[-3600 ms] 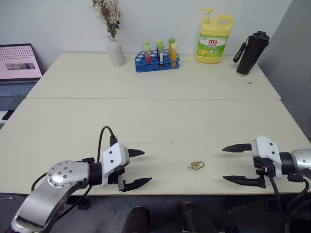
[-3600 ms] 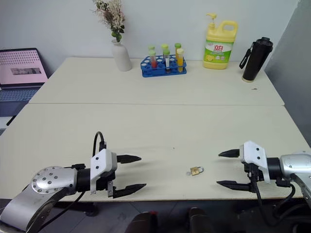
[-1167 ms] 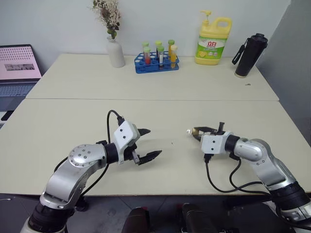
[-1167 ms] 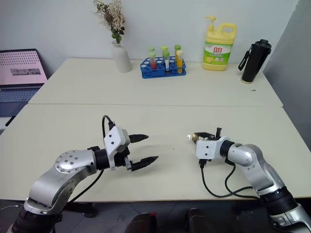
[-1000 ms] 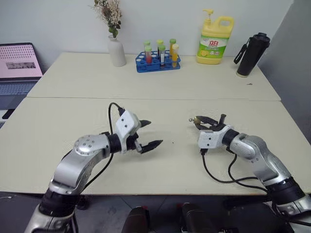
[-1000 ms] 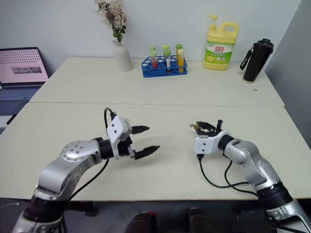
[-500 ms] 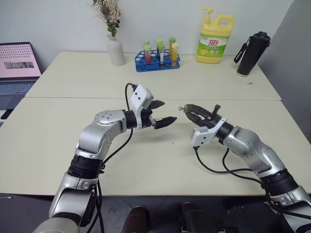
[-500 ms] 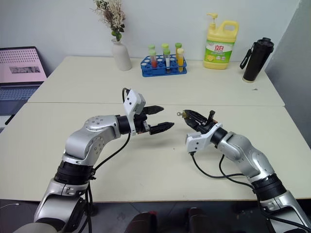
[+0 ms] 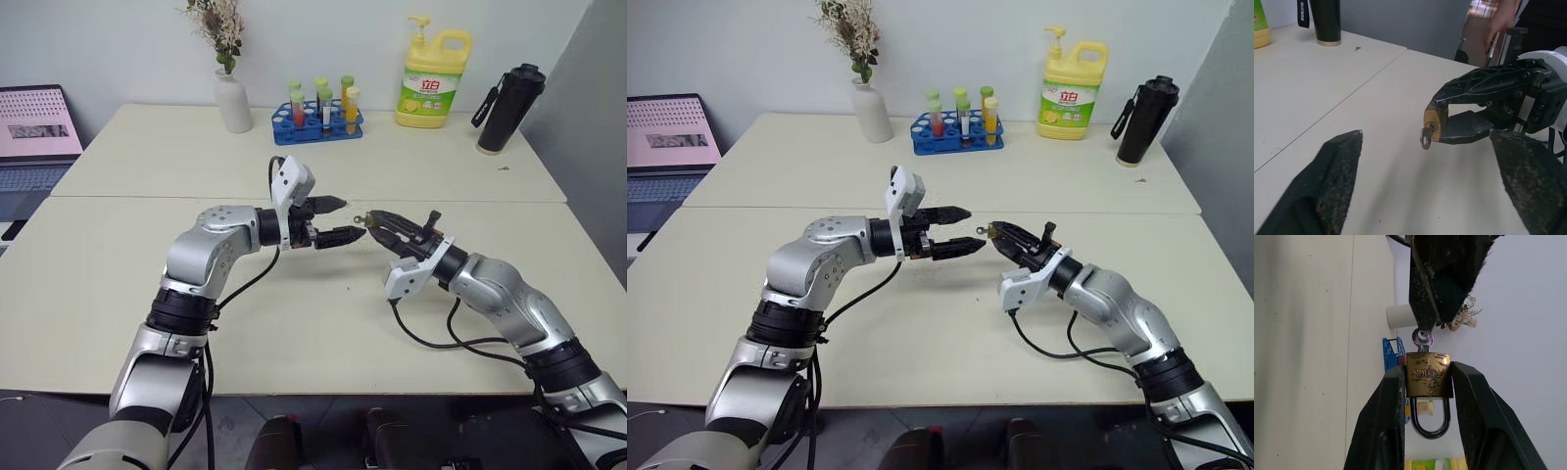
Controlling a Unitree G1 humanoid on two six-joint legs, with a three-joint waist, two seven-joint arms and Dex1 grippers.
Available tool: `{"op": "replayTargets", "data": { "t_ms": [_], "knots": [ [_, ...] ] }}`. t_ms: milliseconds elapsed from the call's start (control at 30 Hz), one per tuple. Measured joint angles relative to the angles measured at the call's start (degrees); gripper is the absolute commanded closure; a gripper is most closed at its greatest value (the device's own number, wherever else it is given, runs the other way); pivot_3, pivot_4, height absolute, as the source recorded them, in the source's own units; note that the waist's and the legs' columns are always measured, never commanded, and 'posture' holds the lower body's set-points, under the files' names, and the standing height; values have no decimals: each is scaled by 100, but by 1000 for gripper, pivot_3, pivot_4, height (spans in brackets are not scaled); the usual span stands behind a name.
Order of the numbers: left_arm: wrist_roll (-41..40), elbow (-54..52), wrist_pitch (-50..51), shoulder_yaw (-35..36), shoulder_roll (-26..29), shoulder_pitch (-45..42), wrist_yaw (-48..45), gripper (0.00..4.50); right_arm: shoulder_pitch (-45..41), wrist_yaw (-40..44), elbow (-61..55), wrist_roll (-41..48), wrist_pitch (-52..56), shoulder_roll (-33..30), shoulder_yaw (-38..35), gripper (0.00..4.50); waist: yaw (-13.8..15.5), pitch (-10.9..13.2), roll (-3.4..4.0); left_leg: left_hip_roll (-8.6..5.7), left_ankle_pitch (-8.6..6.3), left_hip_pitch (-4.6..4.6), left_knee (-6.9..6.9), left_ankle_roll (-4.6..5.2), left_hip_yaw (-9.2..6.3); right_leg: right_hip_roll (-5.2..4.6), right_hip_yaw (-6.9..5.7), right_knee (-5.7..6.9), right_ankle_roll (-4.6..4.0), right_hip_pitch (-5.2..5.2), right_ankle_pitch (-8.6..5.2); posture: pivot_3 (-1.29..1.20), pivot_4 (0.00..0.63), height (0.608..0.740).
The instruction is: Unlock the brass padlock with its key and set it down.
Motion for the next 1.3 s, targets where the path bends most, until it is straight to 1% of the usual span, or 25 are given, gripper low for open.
{"op": "replayTargets", "data": {
  "t_ms": [33, 267, 333, 700, 1033, 1167, 1200, 1233, 1300],
  "knots": [
    [1, 29, 0, -1, 0, -1, -14, 1538, 0, 0, 0, 0, -29, 0, 0, 3509, 1, 0, 0, 0, 0, 0, 0, 0, 0, 0, 0, 0, -2, 0, 1, 0, 150, 740],
    [34, 249, -5, -3, -40, -152, -110, 3938, -2, 0, 0, 1, -140, 3, 0, 3509, 4, 0, 0, -1, 0, -1, 1, 0, 0, 0, 0, 0, -2, 0, 1, 0, 150, 740],
    [39, 263, -23, -3, -68, -174, -135, 4500, -2, 1, 4, 0, -133, 4, -1, 3509, 3, 0, 0, 0, 0, 0, 1, 0, 1, 0, 1, 0, -3, 0, 2, 0, 150, 740],
    [53, 288, 16, -14, -94, -178, -291, 4500, -2, 16, 79, 3, -188, 9, -41, 3509, -1, 0, 0, 0, 0, 0, 2, 0, 0, 1, 1, 1, -4, 0, 3, 0, 150, 740],
    [-206, 280, 531, 82, -95, -178, -330, 4500, -2, 16, 102, 12, -335, 32, -39, 3509, -2, 0, 0, 0, 0, 0, 2, 0, 0, 1, 1, 2, -5, 0, 3, 0, 150, 740],
    [-377, 300, 881, 186, -139, -182, -225, 3617, -3, 16, 101, 36, -371, 53, -39, 3509, -2, 0, 0, 0, 0, -1, 3, 0, 0, 1, 1, 2, -4, 0, 3, 0, 150, 740],
    [-389, 300, 906, 212, -138, -182, -210, 3243, -3, 16, 101, 60, -376, 56, -39, 3509, -2, 0, 0, 0, 0, 0, 3, 0, 0, 1, 1, 2, -5, 0, 3, 0, 150, 740],
    [-400, 300, 943, 243, -124, -183, -197, 2980, -3, 16, 101, 74, -381, 59, -39, 3509, -2, 0, 0, 0, 0, 0, 3, 0, -1, 1, 1, 2, -5, 0, 3, 0, 150, 740],
    [-468, 300, 1111, 284, -20, -183, -254, 2953, -4, 16, 101, 85, -390, 64, -40, 3509, -5, 0, 0, 2, 0, 0, 2, 0, -1, 2, 0, 2, -5, 0, 3, 0, 150, 740]
  ]
}}
